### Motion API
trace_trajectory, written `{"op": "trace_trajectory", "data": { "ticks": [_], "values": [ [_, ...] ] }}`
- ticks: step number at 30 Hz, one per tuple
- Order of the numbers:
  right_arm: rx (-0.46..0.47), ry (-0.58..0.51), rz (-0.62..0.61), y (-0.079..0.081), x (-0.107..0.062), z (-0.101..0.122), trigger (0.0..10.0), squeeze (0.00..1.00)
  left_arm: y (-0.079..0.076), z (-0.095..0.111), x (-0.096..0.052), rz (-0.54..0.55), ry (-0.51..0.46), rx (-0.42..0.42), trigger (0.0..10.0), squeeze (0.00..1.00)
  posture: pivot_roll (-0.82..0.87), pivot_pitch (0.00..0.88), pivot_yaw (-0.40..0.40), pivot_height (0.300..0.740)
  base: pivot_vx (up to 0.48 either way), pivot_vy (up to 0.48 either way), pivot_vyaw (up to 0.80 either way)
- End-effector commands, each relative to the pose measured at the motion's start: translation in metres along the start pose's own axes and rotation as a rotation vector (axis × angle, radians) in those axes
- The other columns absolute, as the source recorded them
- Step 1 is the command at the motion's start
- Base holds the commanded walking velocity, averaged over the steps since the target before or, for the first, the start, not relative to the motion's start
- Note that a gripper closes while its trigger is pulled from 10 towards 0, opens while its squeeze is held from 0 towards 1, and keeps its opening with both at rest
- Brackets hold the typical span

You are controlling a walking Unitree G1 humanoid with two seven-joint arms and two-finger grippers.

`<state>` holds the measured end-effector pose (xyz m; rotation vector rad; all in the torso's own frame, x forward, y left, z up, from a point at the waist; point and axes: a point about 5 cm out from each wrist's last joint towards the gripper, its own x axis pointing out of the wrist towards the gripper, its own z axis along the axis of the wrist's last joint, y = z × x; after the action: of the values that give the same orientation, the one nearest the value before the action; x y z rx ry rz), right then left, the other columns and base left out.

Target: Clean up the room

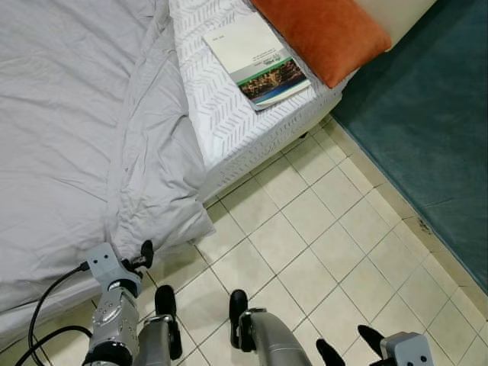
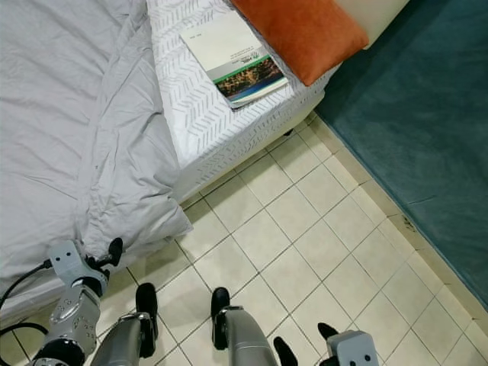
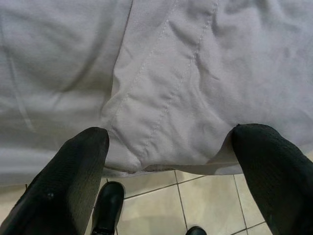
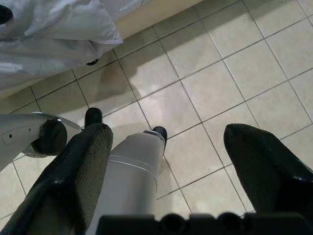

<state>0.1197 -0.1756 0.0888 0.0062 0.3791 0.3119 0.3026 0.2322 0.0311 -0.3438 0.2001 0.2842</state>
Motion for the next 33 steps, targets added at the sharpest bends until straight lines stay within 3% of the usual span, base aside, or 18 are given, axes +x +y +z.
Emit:
{"op": "trace_trajectory", "data": {
  "ticks": [1,15,16,19,33],
  "values": [
    [0.003,0.034,-0.023,-0.004,-0.007,-0.004,10.0,0.00,0.007,-0.022,-0.011,0.032,0.076,-0.017,10.0,0.00,-0.39,0.649,-0.263,0.740,0.000,0.000,0.00],
    [0.007,0.045,-0.024,-0.002,-0.011,-0.003,10.0,0.00,0.007,-0.022,-0.010,0.036,0.078,-0.024,10.0,0.00,-0.40,0.652,-0.265,0.740,0.000,0.000,0.00],
    [0.020,0.083,-0.032,0.001,-0.023,-0.008,10.0,0.00,0.004,-0.017,-0.003,0.019,0.112,0.036,0.0,0.00,-0.41,0.664,-0.271,0.740,0.000,0.000,0.00],
    [0.040,0.135,-0.045,0.005,-0.038,-0.016,10.0,0.00,0.003,-0.007,0.006,0.008,0.159,0.141,0.0,0.00,-0.41,0.662,-0.271,0.740,0.000,0.000,0.00],
    [0.060,0.147,-0.034,0.010,-0.044,-0.016,10.0,0.00,0.010,0.002,0.009,0.039,0.145,0.211,0.0,0.00,-0.41,0.664,-0.271,0.740,0.000,0.000,0.00]
  ]
}}
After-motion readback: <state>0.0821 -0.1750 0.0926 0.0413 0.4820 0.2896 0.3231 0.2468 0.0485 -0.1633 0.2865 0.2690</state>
